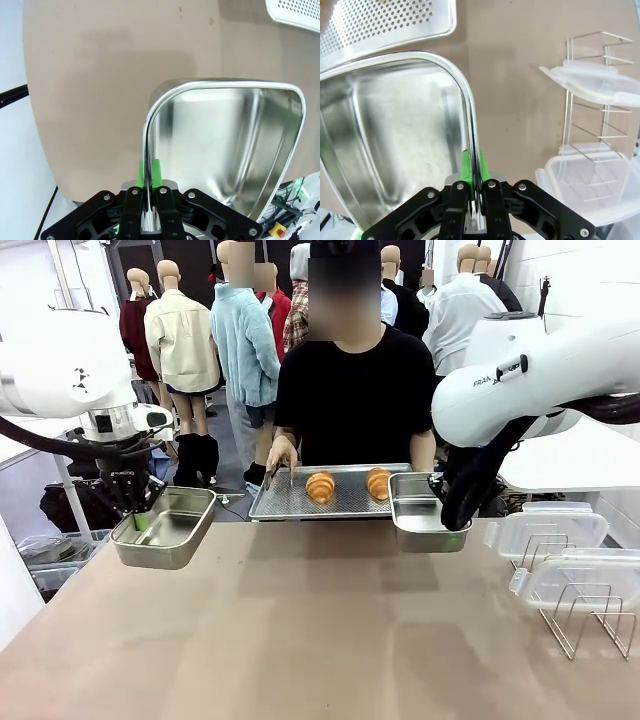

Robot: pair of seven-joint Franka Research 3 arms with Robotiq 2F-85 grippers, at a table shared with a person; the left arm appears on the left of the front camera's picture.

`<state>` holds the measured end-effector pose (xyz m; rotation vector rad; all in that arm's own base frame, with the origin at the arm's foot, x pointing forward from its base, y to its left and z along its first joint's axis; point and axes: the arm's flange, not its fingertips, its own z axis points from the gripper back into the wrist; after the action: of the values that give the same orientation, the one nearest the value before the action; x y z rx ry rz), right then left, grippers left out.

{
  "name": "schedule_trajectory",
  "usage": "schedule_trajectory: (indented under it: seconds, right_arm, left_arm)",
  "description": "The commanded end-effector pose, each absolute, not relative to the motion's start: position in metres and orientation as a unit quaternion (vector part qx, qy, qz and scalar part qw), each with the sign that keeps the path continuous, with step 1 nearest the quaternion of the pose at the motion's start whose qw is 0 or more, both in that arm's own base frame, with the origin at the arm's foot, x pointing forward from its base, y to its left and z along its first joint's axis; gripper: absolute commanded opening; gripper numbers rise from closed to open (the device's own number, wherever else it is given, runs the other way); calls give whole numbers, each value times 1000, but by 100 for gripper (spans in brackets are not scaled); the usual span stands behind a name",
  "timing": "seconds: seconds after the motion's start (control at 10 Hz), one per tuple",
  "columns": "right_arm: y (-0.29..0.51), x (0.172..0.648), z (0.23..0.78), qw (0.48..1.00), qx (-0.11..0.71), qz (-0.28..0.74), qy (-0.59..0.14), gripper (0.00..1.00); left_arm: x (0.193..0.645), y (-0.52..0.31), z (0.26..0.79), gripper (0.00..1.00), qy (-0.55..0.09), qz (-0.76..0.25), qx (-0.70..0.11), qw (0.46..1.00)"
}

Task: Place the bread in airtight containers.
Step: Once an object is inside an Airtight Container , place the container in the center of the table.

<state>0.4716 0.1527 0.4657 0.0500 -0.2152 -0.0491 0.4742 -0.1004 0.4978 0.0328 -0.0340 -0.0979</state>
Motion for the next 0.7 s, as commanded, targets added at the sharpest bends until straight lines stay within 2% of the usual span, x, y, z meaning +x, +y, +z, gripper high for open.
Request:
schedule_trajectory:
  seconds: [0.0, 0.6]
  right_arm:
    - [153, 469, 466, 993, 22, -21, -114, 0]
    - [153, 469, 466, 993, 22, -21, -114, 0]
  left_arm:
    - [476, -99, 499, 0, -23, -61, 15, 998]
    - [476, -99, 499, 0, -23, -61, 15, 998]
